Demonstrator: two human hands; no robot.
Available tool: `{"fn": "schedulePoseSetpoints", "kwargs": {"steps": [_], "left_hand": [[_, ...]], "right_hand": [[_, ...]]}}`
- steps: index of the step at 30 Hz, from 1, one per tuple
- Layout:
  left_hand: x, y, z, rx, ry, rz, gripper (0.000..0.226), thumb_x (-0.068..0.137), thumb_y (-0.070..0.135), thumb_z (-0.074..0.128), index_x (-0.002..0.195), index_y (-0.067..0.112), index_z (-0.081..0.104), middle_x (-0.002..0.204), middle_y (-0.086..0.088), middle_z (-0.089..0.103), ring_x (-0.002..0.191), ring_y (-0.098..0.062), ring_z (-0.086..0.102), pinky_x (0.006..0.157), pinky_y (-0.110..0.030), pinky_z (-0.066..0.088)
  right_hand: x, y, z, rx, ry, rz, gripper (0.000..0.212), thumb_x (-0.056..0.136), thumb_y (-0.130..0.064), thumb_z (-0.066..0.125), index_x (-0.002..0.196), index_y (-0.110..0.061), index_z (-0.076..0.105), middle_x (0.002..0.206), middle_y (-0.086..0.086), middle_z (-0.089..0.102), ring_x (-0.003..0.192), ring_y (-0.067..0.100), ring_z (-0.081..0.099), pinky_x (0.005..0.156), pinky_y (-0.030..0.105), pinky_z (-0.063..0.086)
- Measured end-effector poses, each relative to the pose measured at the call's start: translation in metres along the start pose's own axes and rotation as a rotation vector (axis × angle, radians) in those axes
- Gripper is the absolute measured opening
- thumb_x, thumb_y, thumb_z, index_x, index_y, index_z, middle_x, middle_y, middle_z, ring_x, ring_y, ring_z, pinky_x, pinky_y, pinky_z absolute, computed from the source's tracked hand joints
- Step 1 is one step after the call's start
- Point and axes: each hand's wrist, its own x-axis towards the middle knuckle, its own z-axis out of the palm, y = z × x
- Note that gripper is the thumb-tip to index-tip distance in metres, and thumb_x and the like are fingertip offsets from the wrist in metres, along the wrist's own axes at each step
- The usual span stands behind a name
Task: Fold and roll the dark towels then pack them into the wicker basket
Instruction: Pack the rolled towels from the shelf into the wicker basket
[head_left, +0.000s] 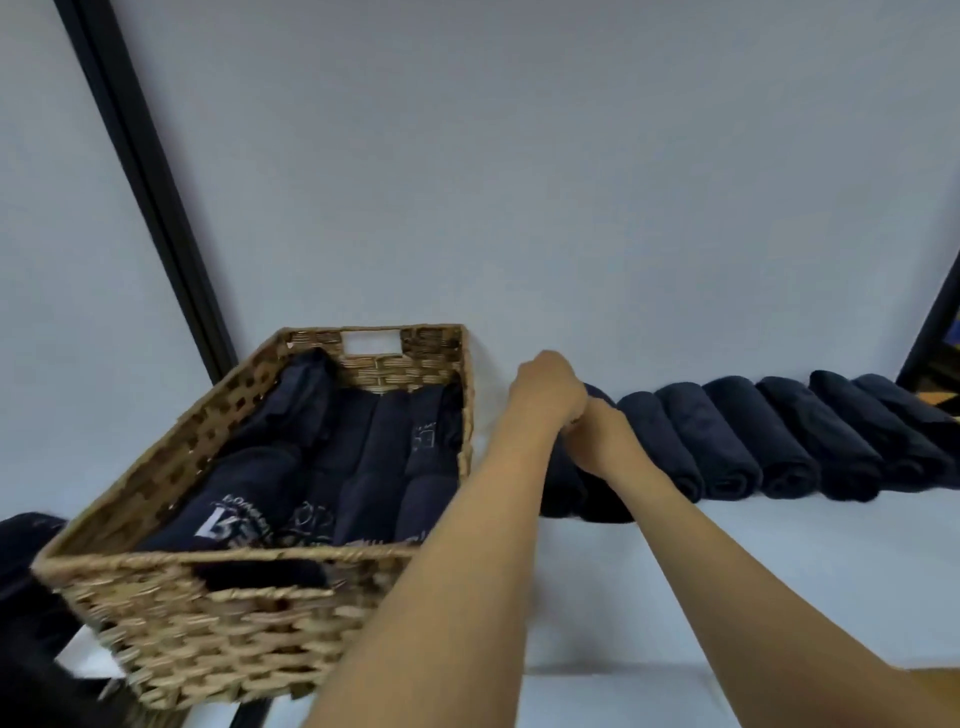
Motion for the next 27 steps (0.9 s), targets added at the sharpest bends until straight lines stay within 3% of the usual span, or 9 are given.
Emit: {"fn": "schedulePoseSetpoints", "kwargs": {"steps": [3, 5, 9, 12, 14, 16, 19, 24, 27], "left_hand": [[0.035, -0.014, 0.038, 0.042, -0.094, -0.097, 0.031, 0.100, 0.010, 0.040, 0.125, -0.001, 0.054, 0.127, -0.019, 0.058, 0.114, -0.033, 0.056, 0.082, -0.033, 0.044], [0.051, -0.031, 0.058, 0.057, -0.175, -0.147, 0.026, 0.102, 0.012, 0.036, 0.116, 0.003, 0.057, 0.116, -0.016, 0.060, 0.112, -0.029, 0.055, 0.091, -0.034, 0.045], [0.071, -0.064, 0.085, -0.118, -0.075, -0.355, 0.027, 0.096, 0.024, 0.048, 0.114, 0.007, 0.060, 0.108, -0.013, 0.064, 0.086, -0.024, 0.058, 0.073, -0.030, 0.048], [0.084, -0.071, 0.095, -0.309, -0.061, -0.427, 0.036, 0.090, 0.031, 0.057, 0.116, 0.006, 0.061, 0.109, -0.014, 0.067, 0.096, -0.029, 0.063, 0.082, -0.032, 0.054], [0.087, -0.071, 0.096, -0.416, -0.103, -0.511, 0.042, 0.090, 0.028, 0.061, 0.120, -0.001, 0.059, 0.116, -0.018, 0.065, 0.105, -0.032, 0.063, 0.090, -0.035, 0.053], [0.087, -0.068, 0.094, -0.481, -0.074, -0.512, 0.043, 0.090, 0.031, 0.060, 0.120, 0.000, 0.059, 0.118, -0.018, 0.065, 0.108, -0.033, 0.063, 0.095, -0.040, 0.052], [0.080, -0.049, 0.073, -0.343, -0.038, -0.438, 0.037, 0.094, 0.030, 0.049, 0.116, 0.002, 0.058, 0.118, -0.016, 0.063, 0.105, -0.032, 0.061, 0.092, -0.038, 0.052], [0.046, 0.004, -0.001, -0.030, 0.093, -0.156, 0.040, 0.103, 0.022, 0.034, 0.130, -0.003, 0.051, 0.132, -0.018, 0.055, 0.118, -0.031, 0.054, 0.089, -0.032, 0.043], [0.023, 0.028, -0.054, 0.014, 0.225, -0.101, 0.035, 0.102, 0.020, 0.039, 0.130, 0.001, 0.049, 0.127, -0.014, 0.056, 0.115, -0.028, 0.054, 0.085, -0.031, 0.041]], "right_hand": [[0.015, 0.010, 0.007, -0.070, -0.034, 0.047, 0.031, 0.096, -0.013, 0.048, 0.066, -0.015, 0.039, 0.067, -0.002, 0.046, 0.067, 0.016, 0.049, 0.060, 0.028, 0.038], [0.022, 0.014, 0.006, -0.080, -0.034, 0.052, 0.030, 0.094, -0.009, 0.047, 0.067, -0.015, 0.034, 0.062, -0.002, 0.038, 0.057, 0.012, 0.041, 0.052, 0.025, 0.035], [0.024, 0.019, 0.005, -0.311, -0.175, -0.045, 0.020, 0.095, -0.008, 0.048, 0.076, -0.010, 0.050, 0.077, 0.002, 0.052, 0.084, 0.021, 0.058, 0.070, 0.030, 0.048], [0.030, 0.016, 0.013, -0.371, -0.268, -0.067, 0.024, 0.095, -0.007, 0.044, 0.105, -0.004, 0.065, 0.097, 0.008, 0.065, 0.088, 0.024, 0.061, 0.067, 0.031, 0.042], [0.030, 0.017, 0.020, -0.339, -0.268, -0.046, 0.025, 0.094, -0.009, 0.044, 0.108, -0.005, 0.064, 0.088, 0.006, 0.062, 0.083, 0.023, 0.059, 0.062, 0.031, 0.041], [0.028, 0.021, 0.024, -0.239, -0.188, -0.013, 0.025, 0.097, -0.018, 0.041, 0.112, -0.008, 0.057, 0.093, 0.007, 0.062, 0.080, 0.022, 0.054, 0.061, 0.032, 0.039], [0.025, 0.021, 0.017, -0.101, -0.077, -0.025, 0.029, 0.100, -0.032, 0.035, 0.112, -0.010, 0.049, 0.104, 0.008, 0.064, 0.083, 0.022, 0.054, 0.065, 0.033, 0.038], [0.006, -0.010, -0.022, 0.382, 0.067, -0.147, 0.027, 0.097, -0.043, 0.044, 0.104, -0.017, 0.048, 0.088, -0.001, 0.065, 0.076, 0.014, 0.061, 0.062, 0.032, 0.048], [-0.007, -0.048, -0.045, 0.641, 0.115, -0.210, 0.028, 0.095, -0.043, 0.050, 0.112, -0.021, 0.044, 0.084, -0.003, 0.062, 0.074, 0.012, 0.062, 0.063, 0.030, 0.050]]}}
